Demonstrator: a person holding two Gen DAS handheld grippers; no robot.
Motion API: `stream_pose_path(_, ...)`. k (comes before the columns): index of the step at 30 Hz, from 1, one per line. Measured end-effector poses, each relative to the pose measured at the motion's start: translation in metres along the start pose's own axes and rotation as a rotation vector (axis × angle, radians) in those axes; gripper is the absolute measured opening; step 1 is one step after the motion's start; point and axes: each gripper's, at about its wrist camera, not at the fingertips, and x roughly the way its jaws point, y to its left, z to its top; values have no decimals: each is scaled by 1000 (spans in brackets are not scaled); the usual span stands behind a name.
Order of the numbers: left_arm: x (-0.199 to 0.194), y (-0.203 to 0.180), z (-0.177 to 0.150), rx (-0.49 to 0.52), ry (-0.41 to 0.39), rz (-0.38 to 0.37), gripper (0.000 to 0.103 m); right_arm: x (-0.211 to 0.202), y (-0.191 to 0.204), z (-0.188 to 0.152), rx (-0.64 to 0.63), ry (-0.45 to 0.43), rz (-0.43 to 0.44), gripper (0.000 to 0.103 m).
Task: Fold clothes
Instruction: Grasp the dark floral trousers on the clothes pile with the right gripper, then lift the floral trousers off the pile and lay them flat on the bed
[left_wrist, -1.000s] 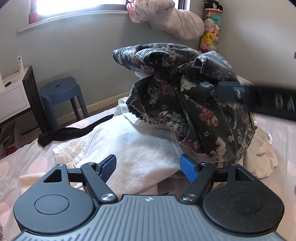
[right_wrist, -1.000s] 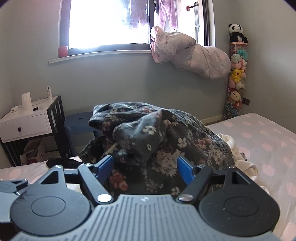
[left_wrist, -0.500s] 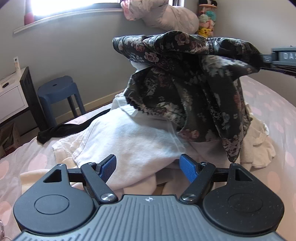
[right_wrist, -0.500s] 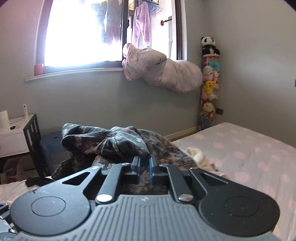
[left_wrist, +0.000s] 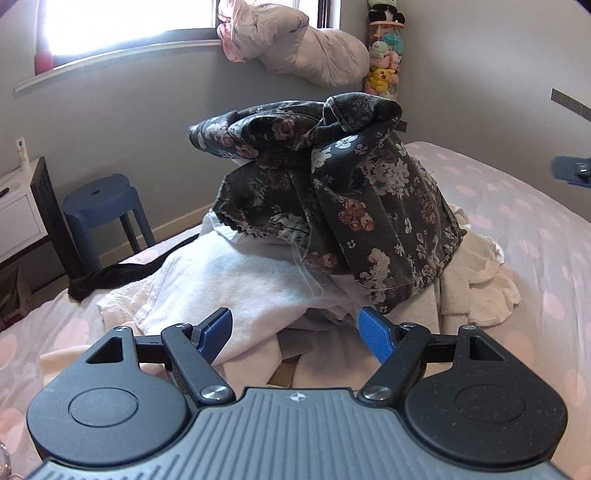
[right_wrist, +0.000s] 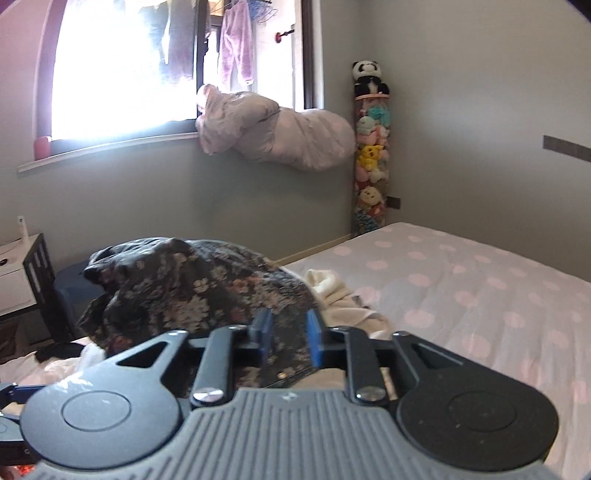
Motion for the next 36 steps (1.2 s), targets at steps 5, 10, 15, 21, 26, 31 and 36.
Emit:
stream_pose_path(5, 3, 12, -2, -16, 13, 36, 75, 24, 42, -9, -47, 46, 136, 73)
stream_pose_path(10, 16, 25, -3, -32, 38, 66, 75, 44, 66, -2, -82, 49, 180, 82)
stream_pose_path(15, 31, 36, -2, -57, 62, 83, 75, 64, 90, 6, -118, 53, 222, 83)
stream_pose_path(21, 44, 39, -1, -56, 80, 78, 75, 92, 102, 9, -132, 71, 194, 81)
stream_pose_path(26, 51, 37, -3, -53, 99, 66, 75, 107, 100, 10, -93, 92, 212, 6)
stream_pose_path(31, 49, 40, -4, -57, 95, 66, 75, 89, 68, 17, -1, -29, 107, 4)
stream_pose_path(36, 44, 41, -1, -67, 82, 61, 75, 52, 27, 27, 0, -141, -33, 3)
